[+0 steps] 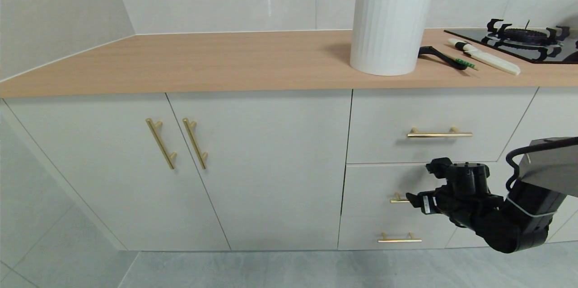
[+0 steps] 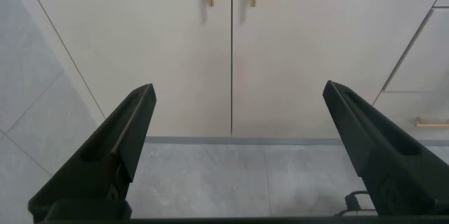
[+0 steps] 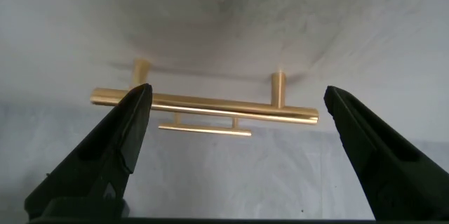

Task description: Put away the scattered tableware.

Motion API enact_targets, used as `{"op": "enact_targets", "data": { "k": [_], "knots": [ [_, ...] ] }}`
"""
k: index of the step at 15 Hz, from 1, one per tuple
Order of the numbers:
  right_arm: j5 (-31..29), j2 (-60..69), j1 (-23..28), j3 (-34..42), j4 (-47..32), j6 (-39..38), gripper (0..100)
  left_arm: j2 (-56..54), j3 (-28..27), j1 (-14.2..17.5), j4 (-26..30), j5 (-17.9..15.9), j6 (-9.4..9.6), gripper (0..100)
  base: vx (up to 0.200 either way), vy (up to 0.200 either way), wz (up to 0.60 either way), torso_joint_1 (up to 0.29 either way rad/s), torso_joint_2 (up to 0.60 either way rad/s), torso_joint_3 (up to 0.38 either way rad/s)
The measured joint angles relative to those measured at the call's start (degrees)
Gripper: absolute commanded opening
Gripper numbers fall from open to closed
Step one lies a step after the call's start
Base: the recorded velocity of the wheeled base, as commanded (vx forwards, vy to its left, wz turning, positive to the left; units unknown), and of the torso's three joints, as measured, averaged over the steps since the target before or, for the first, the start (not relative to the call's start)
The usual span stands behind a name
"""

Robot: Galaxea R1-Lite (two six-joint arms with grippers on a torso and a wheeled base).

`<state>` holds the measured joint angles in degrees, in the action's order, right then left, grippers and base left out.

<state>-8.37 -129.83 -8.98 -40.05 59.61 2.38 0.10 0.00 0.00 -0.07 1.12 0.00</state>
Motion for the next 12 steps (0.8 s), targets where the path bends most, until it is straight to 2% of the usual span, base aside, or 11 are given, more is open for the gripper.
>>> {"op": "enact_targets", "data": {
  "k": [5, 9, 12],
  "knots": [
    [-3.5, -2.76, 0.04, -2.6, 0.93, -0.38, 100, 0.0, 0.0, 0.0, 0.0, -0.01, 0.0, 100, 0.0, 0.0, 0.0, 0.0, 0.0, 0.0],
    [-6.84, -6.28, -0.02, -4.6, 6.07, -0.27, 100, 0.0, 0.0, 0.0, 0.0, 0.0, 0.0, 100, 0.0, 0.0, 0.0, 0.0, 0.0, 0.0],
    [-7.03, -7.81, 0.06, -5.49, 6.77, -0.28, 100, 0.0, 0.0, 0.0, 0.0, 0.0, 0.0, 100, 0.0, 0.0, 0.0, 0.0, 0.0, 0.0]
  ]
}}
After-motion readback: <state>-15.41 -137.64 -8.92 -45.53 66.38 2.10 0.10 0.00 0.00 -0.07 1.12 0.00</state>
